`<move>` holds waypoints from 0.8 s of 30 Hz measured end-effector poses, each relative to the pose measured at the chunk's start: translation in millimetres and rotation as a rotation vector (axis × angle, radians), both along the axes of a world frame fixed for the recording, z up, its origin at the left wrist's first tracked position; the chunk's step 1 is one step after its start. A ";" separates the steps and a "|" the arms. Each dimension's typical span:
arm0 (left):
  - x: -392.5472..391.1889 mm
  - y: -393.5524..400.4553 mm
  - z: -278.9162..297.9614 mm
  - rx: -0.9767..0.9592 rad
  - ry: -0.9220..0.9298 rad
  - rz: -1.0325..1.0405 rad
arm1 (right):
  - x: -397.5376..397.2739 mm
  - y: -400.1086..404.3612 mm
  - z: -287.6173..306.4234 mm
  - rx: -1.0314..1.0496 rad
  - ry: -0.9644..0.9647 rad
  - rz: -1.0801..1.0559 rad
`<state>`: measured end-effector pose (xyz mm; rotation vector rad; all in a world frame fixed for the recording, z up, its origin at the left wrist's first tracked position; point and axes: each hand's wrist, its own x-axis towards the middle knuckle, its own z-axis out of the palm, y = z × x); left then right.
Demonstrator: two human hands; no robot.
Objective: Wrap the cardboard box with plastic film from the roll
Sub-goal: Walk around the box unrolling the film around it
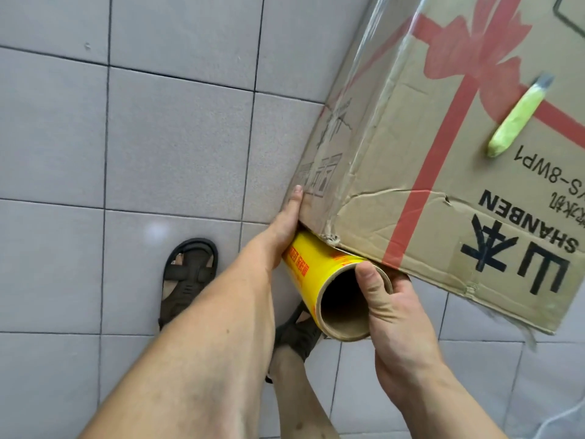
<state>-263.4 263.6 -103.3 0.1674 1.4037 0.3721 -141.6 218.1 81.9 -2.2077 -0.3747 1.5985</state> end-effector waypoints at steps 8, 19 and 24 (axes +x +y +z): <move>20.4 -39.3 63.2 0.062 -0.037 0.175 | 15.2 -4.3 -0.3 0.008 0.120 -0.069; 30.8 -32.4 165.1 -0.031 0.050 -0.175 | 37.9 -9.2 3.9 -0.009 0.108 0.030; 40.4 -35.6 163.1 0.002 0.157 -0.162 | 42.5 -21.0 3.0 -0.017 0.132 -0.030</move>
